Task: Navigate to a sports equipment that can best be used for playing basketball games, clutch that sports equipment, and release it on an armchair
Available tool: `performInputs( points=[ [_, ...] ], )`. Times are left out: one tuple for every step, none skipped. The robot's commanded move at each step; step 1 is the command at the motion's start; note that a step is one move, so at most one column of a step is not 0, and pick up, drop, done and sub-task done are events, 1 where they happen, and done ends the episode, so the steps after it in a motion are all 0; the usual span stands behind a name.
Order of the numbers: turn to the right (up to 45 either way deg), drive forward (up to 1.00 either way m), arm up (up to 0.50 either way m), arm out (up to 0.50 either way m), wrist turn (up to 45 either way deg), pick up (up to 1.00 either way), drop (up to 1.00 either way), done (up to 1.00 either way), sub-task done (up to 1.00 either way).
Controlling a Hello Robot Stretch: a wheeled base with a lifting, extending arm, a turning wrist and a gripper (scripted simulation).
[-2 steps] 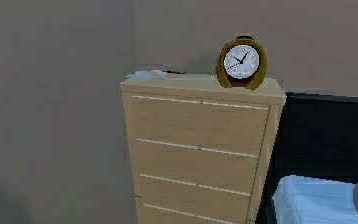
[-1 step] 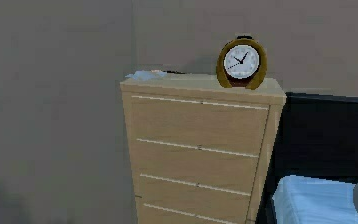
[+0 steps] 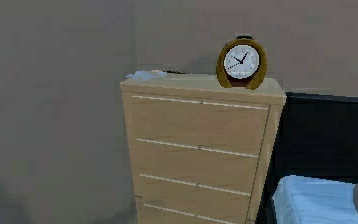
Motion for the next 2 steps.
performInputs(
  points=[
    [0.0, 0.00, 0.00, 0.00, 45.0, 0.00, 0.00, 0.00, 0.00],
    [0.0, 0.00, 0.00, 0.00, 45.0, 0.00, 0.00, 0.00, 0.00]
  ],
)
